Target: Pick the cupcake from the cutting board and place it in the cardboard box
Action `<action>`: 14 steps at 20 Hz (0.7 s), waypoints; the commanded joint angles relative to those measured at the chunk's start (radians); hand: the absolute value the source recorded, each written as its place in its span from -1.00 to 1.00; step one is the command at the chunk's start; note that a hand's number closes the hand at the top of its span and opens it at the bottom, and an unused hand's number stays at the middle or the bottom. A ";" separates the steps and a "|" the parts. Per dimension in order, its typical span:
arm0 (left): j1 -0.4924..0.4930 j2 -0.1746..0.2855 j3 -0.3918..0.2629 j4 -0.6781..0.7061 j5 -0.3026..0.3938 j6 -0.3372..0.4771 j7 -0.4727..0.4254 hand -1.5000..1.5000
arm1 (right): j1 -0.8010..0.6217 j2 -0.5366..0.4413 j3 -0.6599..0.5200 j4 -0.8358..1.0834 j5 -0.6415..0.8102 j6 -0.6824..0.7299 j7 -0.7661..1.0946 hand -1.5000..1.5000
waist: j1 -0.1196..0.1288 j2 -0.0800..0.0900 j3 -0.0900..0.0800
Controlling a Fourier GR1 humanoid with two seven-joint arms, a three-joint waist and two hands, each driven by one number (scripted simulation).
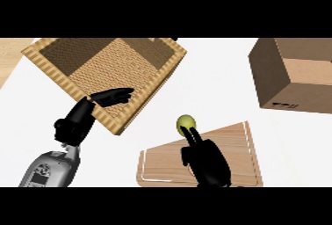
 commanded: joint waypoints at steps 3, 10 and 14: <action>-0.017 -0.019 0.024 0.083 -0.008 -0.023 -0.032 0.00 | -0.004 -0.035 -0.022 0.074 0.071 -0.095 -0.084 1.00 | -0.004 0.025 0.000; 0.088 -0.012 0.019 -0.052 0.017 -0.021 0.031 0.00 | 0.067 -0.464 -0.475 -0.019 -0.210 -0.164 -0.403 1.00 | -0.021 0.023 0.002; 0.078 -0.024 0.017 -0.016 -0.016 -0.014 -0.006 0.00 | 0.143 -0.508 -0.578 0.040 -0.224 -0.345 -0.558 1.00 | -0.025 0.025 0.001</action>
